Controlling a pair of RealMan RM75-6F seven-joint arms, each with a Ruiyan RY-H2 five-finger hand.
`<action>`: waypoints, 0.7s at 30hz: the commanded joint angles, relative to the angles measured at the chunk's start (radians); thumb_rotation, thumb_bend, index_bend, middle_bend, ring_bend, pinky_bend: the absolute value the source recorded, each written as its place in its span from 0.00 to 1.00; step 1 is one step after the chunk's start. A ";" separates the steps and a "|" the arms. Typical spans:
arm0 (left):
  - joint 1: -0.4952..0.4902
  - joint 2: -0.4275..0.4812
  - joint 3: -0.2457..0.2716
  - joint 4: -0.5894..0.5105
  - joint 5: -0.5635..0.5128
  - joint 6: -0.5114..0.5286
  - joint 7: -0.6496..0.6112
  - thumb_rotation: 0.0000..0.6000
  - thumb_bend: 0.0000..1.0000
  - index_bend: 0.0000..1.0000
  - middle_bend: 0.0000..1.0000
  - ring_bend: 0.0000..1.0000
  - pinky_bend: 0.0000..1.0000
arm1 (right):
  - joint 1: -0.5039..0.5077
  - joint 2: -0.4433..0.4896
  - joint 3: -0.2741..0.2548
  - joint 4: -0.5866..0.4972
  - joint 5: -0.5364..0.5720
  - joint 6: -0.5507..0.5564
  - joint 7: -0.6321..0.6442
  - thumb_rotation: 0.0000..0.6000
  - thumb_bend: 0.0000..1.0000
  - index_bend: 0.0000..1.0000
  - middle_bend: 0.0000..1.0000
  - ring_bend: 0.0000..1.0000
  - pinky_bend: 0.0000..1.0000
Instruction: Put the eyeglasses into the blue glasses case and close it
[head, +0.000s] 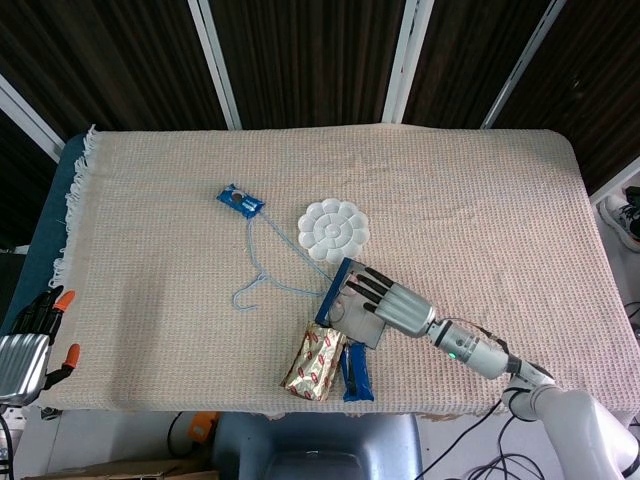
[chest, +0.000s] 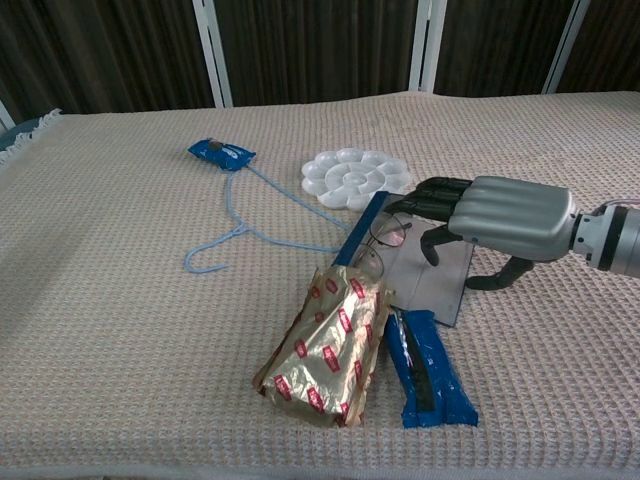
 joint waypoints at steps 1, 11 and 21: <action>0.001 -0.001 0.000 0.000 0.000 0.001 0.002 1.00 0.43 0.00 0.00 0.01 0.15 | -0.003 -0.005 0.003 0.006 0.003 0.001 0.003 1.00 0.30 0.56 0.00 0.00 0.00; -0.001 -0.003 0.000 -0.001 -0.001 -0.003 0.008 1.00 0.43 0.00 0.00 0.02 0.15 | -0.003 0.007 -0.006 0.004 -0.002 0.004 0.012 1.00 0.31 0.54 0.00 0.00 0.00; -0.002 -0.004 -0.002 -0.001 -0.004 -0.003 0.009 1.00 0.43 0.00 0.00 0.02 0.15 | 0.000 -0.010 -0.002 0.016 0.000 -0.008 -0.003 1.00 0.31 0.53 0.00 0.00 0.00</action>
